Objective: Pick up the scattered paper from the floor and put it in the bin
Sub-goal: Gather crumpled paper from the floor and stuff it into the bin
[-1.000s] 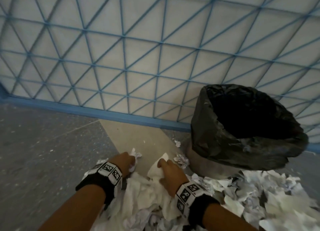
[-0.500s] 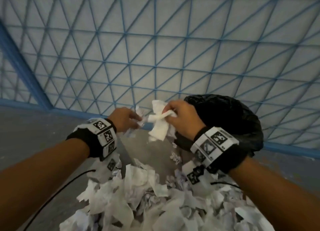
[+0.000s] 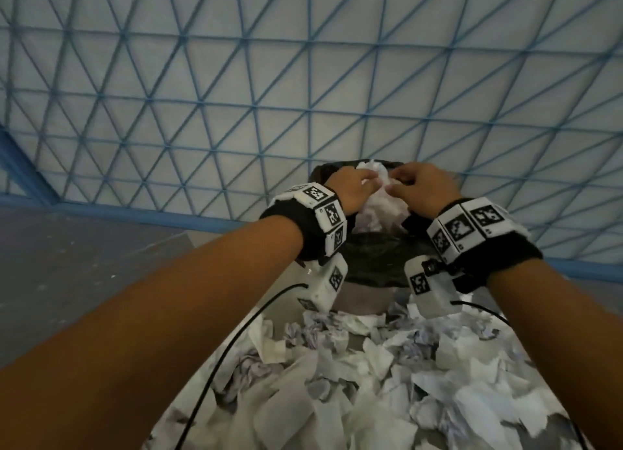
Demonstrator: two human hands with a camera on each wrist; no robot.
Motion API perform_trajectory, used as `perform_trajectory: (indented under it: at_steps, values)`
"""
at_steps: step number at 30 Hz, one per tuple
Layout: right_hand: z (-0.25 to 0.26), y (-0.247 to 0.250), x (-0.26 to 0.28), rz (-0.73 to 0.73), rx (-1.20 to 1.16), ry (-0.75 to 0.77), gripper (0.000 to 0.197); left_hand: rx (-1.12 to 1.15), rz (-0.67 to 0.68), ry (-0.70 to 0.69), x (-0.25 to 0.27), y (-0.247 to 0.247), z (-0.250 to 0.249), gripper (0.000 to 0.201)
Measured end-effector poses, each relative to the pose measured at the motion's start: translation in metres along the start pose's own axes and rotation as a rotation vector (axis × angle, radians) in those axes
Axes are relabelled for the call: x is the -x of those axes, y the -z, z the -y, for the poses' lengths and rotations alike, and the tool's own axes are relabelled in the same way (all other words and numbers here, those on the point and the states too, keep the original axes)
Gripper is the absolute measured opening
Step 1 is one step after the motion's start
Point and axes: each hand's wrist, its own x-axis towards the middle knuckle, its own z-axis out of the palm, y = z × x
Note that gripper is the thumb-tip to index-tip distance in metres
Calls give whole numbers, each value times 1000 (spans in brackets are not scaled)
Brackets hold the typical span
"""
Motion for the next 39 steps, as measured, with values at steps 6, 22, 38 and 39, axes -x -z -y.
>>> perform_trajectory:
  at_steps: [6, 22, 38, 39]
  values:
    - [41, -23, 20, -377, -110, 335, 20, 306, -313, 22, 22, 41, 48, 25]
    - [1, -295, 23, 525, 770, 175, 34, -277, 423, 460, 160, -28, 270, 57]
    - [-5, -317, -47, 496, 724, -106, 47, -177, 279, 394, 168, -46, 290, 38]
    - [-3, -315, -43, 538, 768, -114, 49, -173, 291, 403, 169, -47, 290, 37]
